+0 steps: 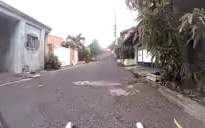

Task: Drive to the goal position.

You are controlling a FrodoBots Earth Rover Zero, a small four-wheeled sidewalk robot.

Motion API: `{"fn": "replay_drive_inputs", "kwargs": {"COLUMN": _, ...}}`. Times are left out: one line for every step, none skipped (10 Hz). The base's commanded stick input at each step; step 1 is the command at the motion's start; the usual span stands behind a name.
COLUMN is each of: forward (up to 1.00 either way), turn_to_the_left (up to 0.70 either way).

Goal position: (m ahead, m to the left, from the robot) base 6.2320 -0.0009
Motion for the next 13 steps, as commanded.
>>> {"fn": "replay_drive_inputs", "kwargs": {"forward": 0.7, "turn_to_the_left": 0.0}}
{"fn": "replay_drive_inputs", "kwargs": {"forward": 0.7, "turn_to_the_left": 0.0}}
{"fn": "replay_drive_inputs", "kwargs": {"forward": 0.7, "turn_to_the_left": 0.0}}
{"fn": "replay_drive_inputs", "kwargs": {"forward": 0.7, "turn_to_the_left": 0.0}}
{"fn": "replay_drive_inputs", "kwargs": {"forward": 0.7, "turn_to_the_left": 0.0}}
{"fn": "replay_drive_inputs", "kwargs": {"forward": 0.7, "turn_to_the_left": 0.01}}
{"fn": "replay_drive_inputs", "kwargs": {"forward": 0.7, "turn_to_the_left": 0.01}}
{"fn": "replay_drive_inputs", "kwargs": {"forward": 0.7, "turn_to_the_left": 0.01}}
{"fn": "replay_drive_inputs", "kwargs": {"forward": 0.7, "turn_to_the_left": 0.01}}
{"fn": "replay_drive_inputs", "kwargs": {"forward": 0.7, "turn_to_the_left": 0.01}}
{"fn": "replay_drive_inputs", "kwargs": {"forward": 0.7, "turn_to_the_left": 0.02}}
{"fn": "replay_drive_inputs", "kwargs": {"forward": 0.7, "turn_to_the_left": 0.03}}
{"fn": "replay_drive_inputs", "kwargs": {"forward": 0.7, "turn_to_the_left": 0.04}}
